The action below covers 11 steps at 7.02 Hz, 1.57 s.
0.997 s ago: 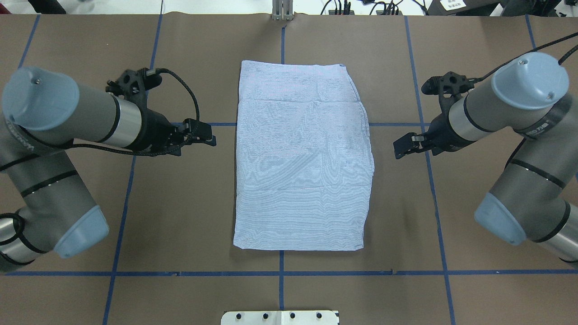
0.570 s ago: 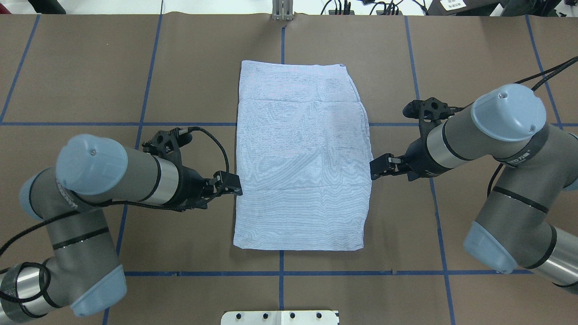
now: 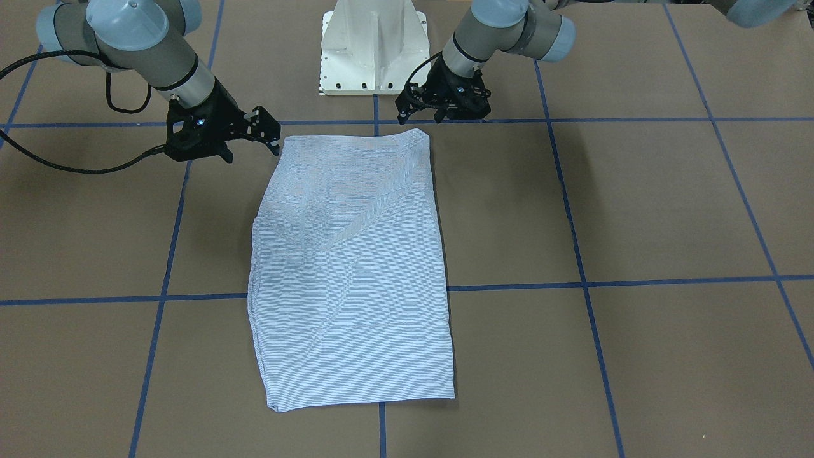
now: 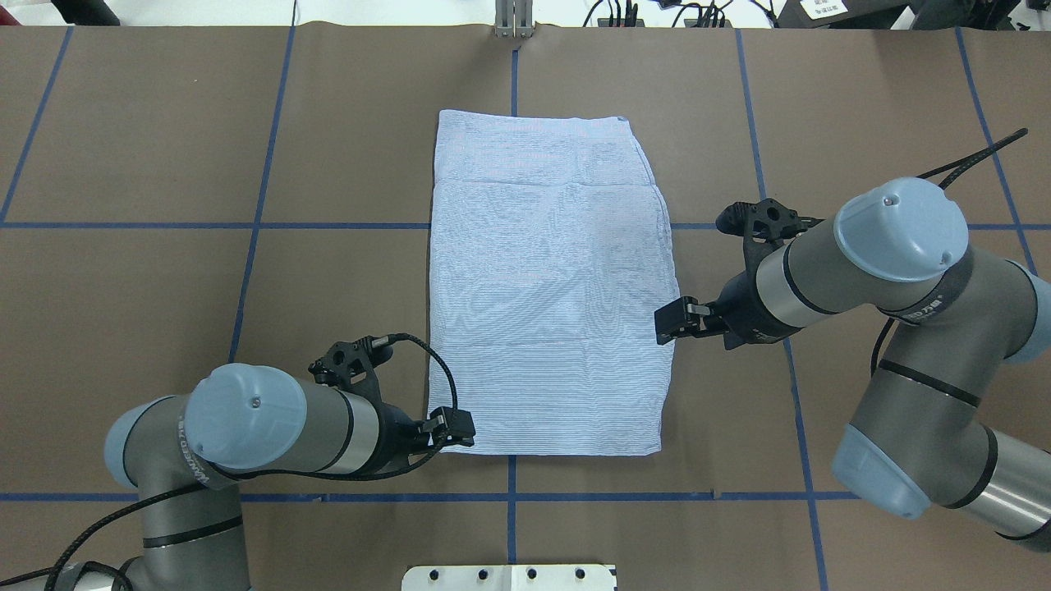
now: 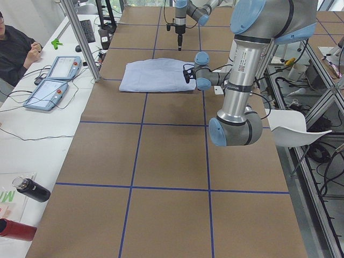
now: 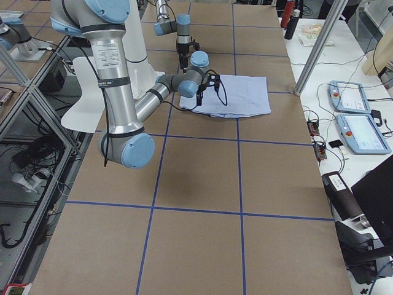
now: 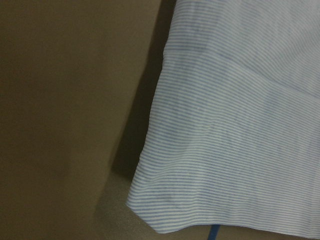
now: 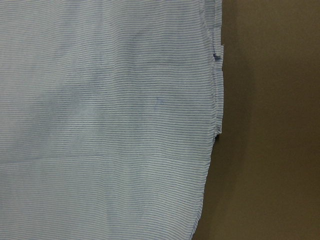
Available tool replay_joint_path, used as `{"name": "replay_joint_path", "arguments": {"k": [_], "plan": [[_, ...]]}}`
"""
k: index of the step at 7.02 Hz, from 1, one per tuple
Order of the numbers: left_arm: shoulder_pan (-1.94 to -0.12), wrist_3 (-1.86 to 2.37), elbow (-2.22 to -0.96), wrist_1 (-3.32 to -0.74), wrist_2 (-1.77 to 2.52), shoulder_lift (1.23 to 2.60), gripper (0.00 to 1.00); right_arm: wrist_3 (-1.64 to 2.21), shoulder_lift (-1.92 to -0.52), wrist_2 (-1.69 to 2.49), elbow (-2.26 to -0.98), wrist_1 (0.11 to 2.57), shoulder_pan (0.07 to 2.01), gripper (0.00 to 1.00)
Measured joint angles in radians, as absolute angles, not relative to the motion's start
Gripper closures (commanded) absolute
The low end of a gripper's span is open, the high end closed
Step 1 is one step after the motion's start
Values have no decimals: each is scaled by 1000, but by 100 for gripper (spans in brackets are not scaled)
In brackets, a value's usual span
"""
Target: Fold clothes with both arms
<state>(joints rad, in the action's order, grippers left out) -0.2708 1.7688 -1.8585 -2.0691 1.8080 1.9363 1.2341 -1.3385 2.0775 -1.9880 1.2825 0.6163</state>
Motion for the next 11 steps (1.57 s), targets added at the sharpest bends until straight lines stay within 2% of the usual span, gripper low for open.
{"name": "replay_joint_path", "arguments": {"k": [2,3,4,5,6,7,8,11], "plan": [[-266,1770,-1822,-2068,1796,1952,29,1239,-1337,2077,-1993,1282,614,0],[-267,1770,-1815,-2068,1789,1955,43,1239,-1337,2077,-1993,1282,614,0],[-268,1770,-1812,-2068,1785,1955,52,1239,-1337,2077,-1993,1282,614,0],[-269,1770,-1811,-2068,1784,1956,55,1239,-1337,2077,-1993,1282,614,0],[-274,1770,-1810,-2068,1783,1956,65,1239,-1338,2077,-1993,1282,614,0],[-281,1769,-1810,-2068,1782,1956,80,1239,-1338,2077,-1993,1282,612,0],[-289,1768,-1810,-2068,1782,1956,100,1240,-1338,2077,-1993,1282,611,0],[-295,1770,-1815,-2069,1782,1961,100,1306,-1336,2050,-1993,1282,576,0]]}}
